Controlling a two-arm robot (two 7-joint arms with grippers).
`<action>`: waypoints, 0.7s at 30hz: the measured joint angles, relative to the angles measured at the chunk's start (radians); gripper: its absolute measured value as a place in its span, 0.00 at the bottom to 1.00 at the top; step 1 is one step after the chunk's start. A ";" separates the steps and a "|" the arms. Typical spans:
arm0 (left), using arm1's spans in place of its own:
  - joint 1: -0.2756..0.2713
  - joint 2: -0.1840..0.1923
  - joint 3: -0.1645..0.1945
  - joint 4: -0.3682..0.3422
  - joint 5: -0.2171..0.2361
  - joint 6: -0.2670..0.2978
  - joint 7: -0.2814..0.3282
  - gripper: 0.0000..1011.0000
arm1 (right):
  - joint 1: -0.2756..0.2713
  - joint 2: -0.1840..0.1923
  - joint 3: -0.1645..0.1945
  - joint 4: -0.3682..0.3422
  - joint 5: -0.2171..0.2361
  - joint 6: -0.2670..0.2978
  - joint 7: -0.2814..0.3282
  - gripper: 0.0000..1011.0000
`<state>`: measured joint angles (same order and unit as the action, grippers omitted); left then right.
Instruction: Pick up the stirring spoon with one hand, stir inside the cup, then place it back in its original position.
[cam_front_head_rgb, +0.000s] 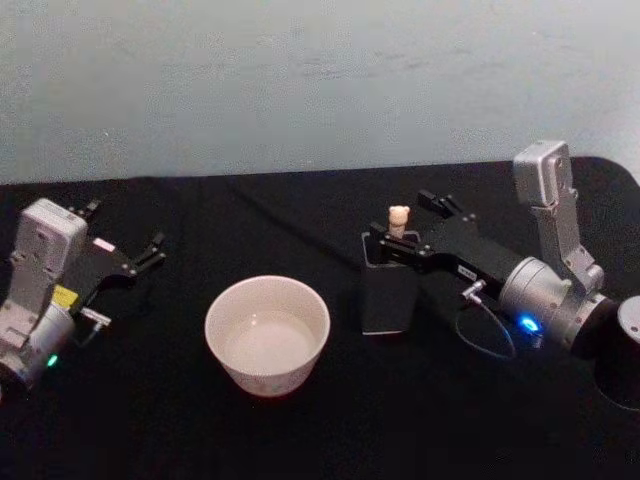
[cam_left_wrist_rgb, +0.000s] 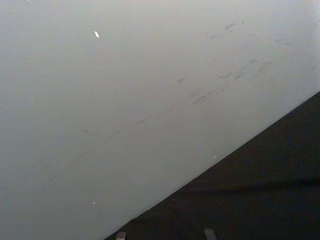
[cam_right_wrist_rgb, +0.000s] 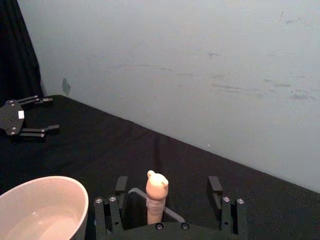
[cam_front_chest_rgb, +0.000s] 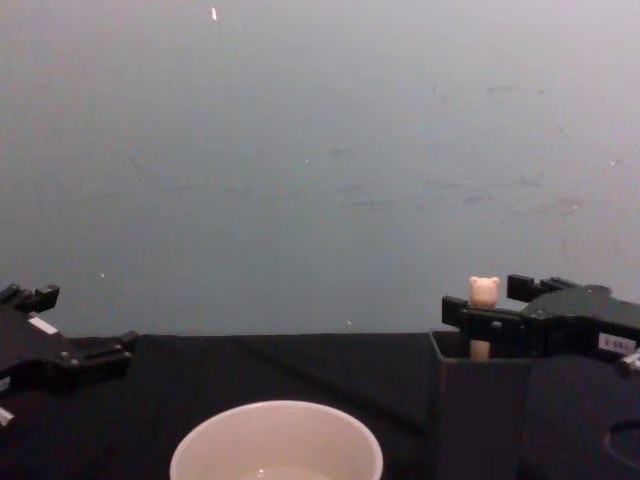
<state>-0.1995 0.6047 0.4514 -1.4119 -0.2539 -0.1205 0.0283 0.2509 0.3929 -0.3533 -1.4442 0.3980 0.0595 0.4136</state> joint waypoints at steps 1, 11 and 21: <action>0.000 0.000 0.000 0.000 0.000 0.000 0.000 0.99 | 0.000 0.000 0.000 0.000 0.000 0.000 0.000 0.99; 0.000 0.000 0.000 0.000 0.000 0.000 0.000 0.99 | 0.007 -0.005 -0.001 0.008 0.006 0.017 -0.002 0.99; 0.000 0.000 0.000 0.000 0.000 0.000 0.000 0.99 | 0.008 -0.005 -0.001 0.008 0.007 0.019 -0.003 0.99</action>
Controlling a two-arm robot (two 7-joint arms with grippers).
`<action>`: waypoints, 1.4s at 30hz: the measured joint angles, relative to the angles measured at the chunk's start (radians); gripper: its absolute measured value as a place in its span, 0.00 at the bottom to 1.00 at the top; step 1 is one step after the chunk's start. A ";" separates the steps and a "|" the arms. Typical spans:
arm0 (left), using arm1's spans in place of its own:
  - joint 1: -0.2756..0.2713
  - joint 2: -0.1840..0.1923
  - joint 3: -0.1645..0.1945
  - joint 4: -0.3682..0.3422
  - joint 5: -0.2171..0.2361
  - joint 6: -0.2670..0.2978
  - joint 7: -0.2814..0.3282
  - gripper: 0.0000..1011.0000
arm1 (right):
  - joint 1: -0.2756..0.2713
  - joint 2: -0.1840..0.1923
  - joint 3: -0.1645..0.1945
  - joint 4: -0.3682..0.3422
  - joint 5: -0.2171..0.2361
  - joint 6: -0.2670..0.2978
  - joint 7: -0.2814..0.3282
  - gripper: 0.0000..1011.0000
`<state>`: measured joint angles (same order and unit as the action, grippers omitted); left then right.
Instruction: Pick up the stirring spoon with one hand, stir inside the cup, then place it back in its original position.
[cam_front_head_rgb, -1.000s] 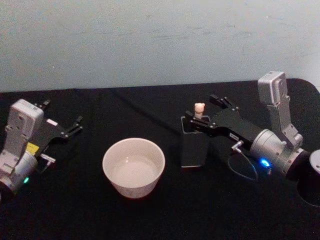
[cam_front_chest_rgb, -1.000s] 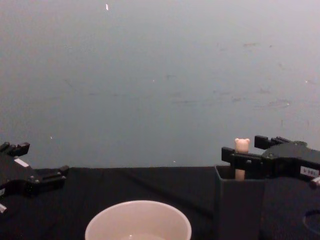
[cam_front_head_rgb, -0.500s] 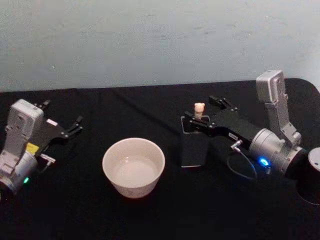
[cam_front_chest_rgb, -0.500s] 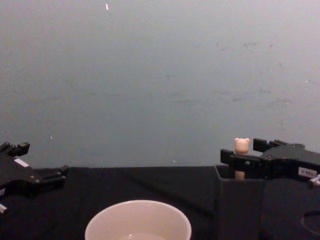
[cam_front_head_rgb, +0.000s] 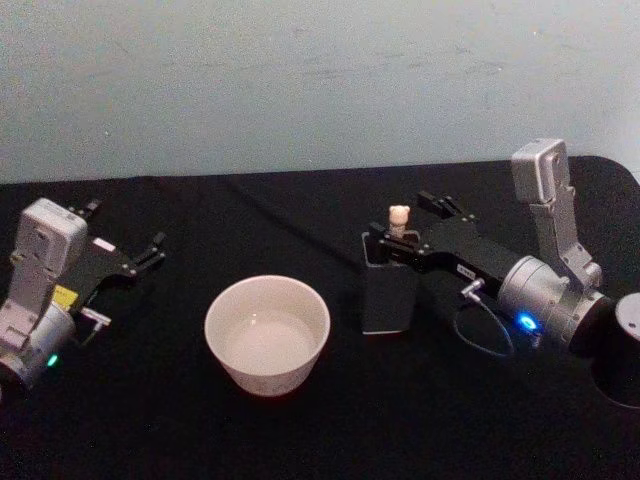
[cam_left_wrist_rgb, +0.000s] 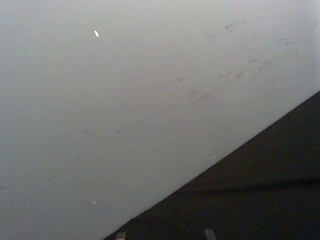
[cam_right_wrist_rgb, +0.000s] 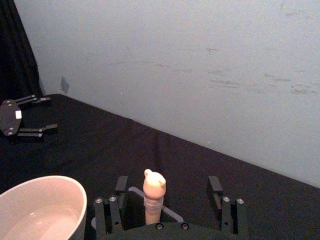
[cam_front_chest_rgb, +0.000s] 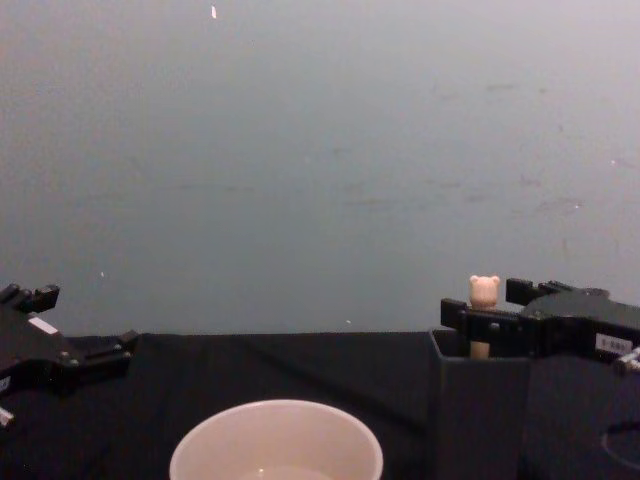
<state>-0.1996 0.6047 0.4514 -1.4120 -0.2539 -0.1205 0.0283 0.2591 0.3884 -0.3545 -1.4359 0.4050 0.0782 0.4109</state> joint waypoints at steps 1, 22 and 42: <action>0.000 0.000 0.000 0.000 0.000 0.000 0.000 0.99 | 0.000 0.000 0.000 0.000 0.000 0.000 0.000 0.99; 0.000 0.000 0.000 0.000 0.000 0.000 0.000 0.99 | -0.001 0.000 0.000 -0.001 -0.001 -0.003 0.000 0.78; 0.000 0.000 0.000 0.000 0.000 0.000 0.000 0.99 | -0.001 0.000 0.000 -0.001 -0.001 -0.004 0.000 0.21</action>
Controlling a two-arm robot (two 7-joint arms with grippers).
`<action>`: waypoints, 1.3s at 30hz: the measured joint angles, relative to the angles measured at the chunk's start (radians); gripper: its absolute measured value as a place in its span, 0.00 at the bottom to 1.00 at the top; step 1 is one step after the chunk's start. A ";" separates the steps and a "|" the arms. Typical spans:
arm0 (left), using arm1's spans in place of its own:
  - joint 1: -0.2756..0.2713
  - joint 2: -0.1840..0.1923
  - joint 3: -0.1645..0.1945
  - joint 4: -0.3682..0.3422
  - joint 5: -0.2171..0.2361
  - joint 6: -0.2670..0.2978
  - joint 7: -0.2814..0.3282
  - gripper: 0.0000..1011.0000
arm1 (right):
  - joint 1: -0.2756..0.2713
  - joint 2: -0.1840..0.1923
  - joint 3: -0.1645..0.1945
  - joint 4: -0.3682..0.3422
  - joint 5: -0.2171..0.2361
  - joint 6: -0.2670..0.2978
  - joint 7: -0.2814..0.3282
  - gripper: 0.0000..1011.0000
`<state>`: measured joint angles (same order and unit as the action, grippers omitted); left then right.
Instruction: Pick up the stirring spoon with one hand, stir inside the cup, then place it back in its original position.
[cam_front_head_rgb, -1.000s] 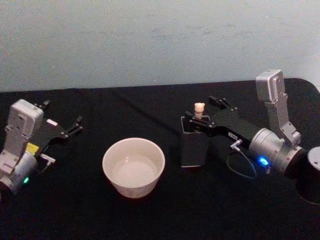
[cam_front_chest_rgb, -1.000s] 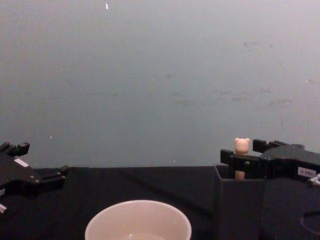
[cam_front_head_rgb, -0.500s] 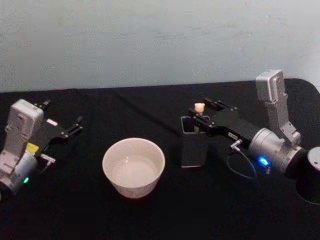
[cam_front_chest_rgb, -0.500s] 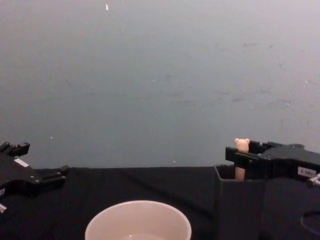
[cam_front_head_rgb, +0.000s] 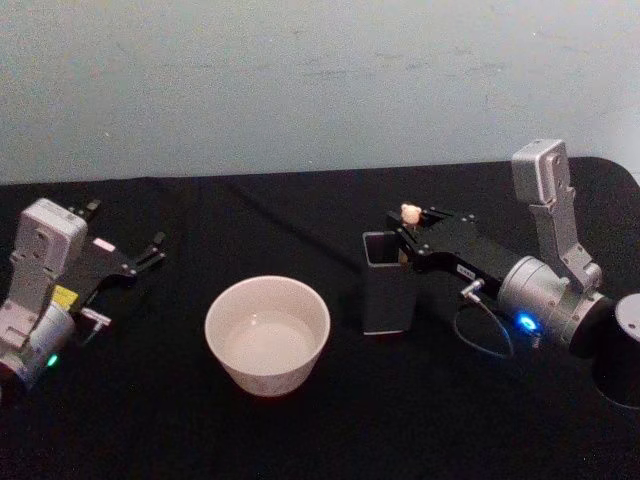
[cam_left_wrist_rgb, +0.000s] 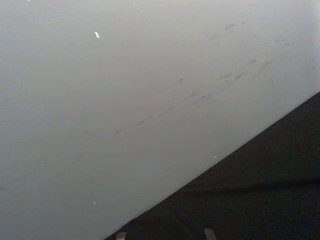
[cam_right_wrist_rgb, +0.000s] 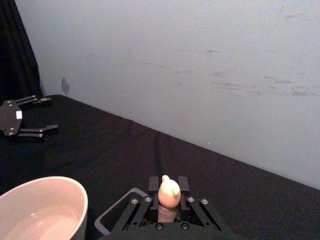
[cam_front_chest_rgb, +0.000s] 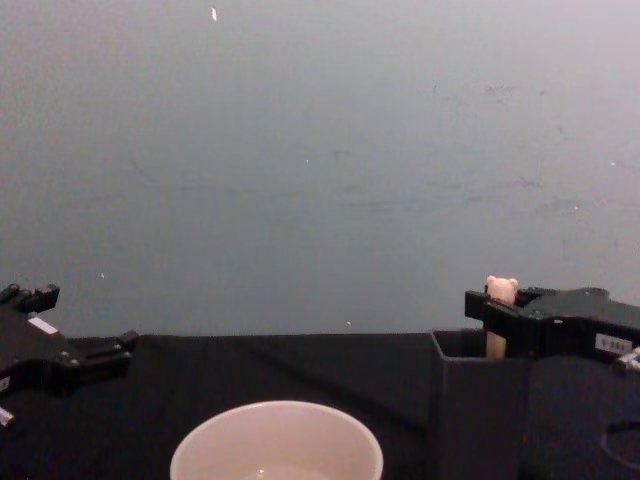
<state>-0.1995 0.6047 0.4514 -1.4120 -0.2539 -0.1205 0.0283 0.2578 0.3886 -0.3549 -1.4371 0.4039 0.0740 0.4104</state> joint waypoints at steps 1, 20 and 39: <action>0.000 0.000 0.000 0.000 0.000 0.000 0.000 0.99 | 0.000 0.000 0.000 0.000 0.000 0.000 0.000 0.21; 0.000 0.000 0.000 0.000 0.000 0.000 0.000 0.99 | 0.000 0.000 0.000 0.000 0.000 0.000 0.000 0.21; 0.000 0.000 0.000 0.000 0.000 0.000 0.000 0.99 | -0.022 0.019 0.012 -0.044 0.023 -0.018 0.018 0.21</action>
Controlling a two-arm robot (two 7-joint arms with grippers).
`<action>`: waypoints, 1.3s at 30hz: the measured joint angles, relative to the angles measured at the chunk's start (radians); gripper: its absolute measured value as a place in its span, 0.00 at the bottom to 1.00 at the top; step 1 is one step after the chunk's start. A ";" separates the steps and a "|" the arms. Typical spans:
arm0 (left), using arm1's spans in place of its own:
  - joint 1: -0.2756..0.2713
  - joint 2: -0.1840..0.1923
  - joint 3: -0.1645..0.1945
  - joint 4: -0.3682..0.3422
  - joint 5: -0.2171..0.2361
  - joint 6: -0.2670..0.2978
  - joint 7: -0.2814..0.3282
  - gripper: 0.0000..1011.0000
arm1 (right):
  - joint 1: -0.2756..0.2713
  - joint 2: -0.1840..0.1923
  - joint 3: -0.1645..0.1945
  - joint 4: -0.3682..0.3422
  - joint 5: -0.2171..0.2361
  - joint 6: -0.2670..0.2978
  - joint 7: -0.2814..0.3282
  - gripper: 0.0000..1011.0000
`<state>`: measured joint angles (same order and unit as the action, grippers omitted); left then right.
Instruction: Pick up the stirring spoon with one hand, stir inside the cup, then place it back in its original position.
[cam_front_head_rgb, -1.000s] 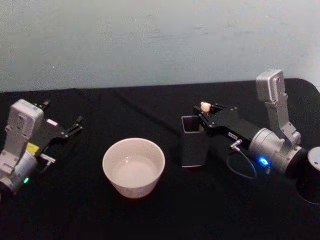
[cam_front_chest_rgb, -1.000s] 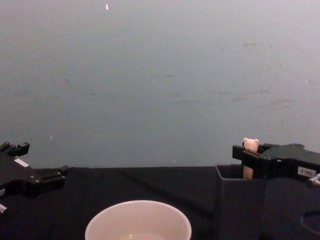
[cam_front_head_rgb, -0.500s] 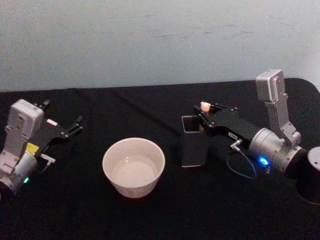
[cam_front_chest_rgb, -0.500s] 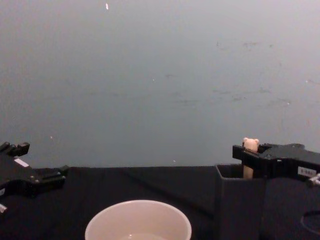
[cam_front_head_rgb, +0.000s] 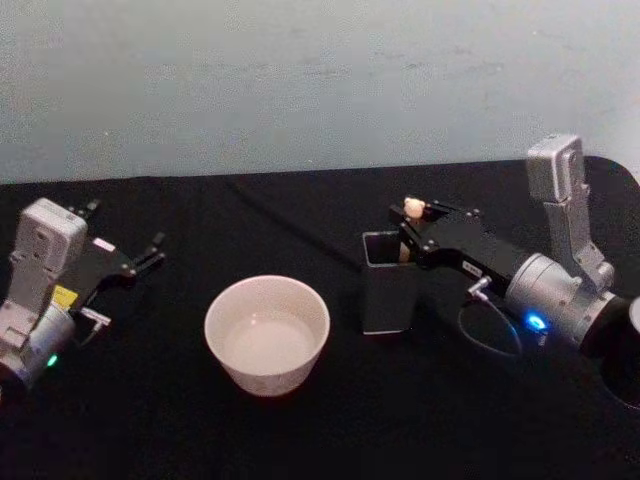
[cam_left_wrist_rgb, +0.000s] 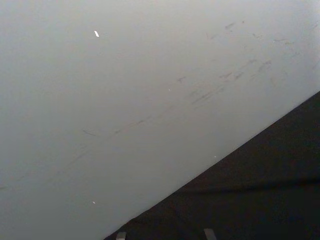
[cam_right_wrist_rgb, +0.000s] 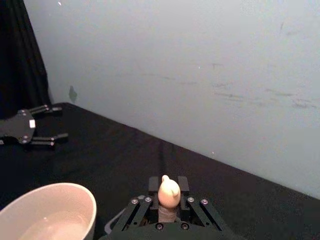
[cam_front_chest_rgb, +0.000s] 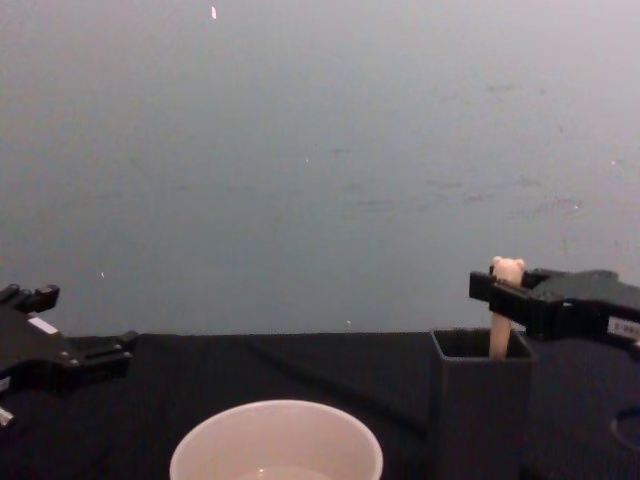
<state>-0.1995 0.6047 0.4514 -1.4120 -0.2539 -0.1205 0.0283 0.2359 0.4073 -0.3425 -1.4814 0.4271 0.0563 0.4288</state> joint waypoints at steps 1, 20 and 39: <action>0.000 0.000 0.000 0.000 0.000 0.000 0.000 0.99 | -0.002 0.002 0.001 -0.004 0.002 0.000 0.001 0.21; 0.000 0.000 0.000 0.000 0.000 0.000 0.000 0.99 | -0.015 0.035 0.017 -0.081 0.058 0.029 -0.004 0.21; 0.000 0.000 0.000 0.000 0.000 0.000 0.000 0.99 | -0.011 0.059 0.027 -0.147 0.110 0.045 -0.015 0.21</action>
<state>-0.1996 0.6047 0.4514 -1.4120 -0.2539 -0.1205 0.0283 0.2246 0.4666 -0.3154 -1.6287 0.5371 0.1014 0.4141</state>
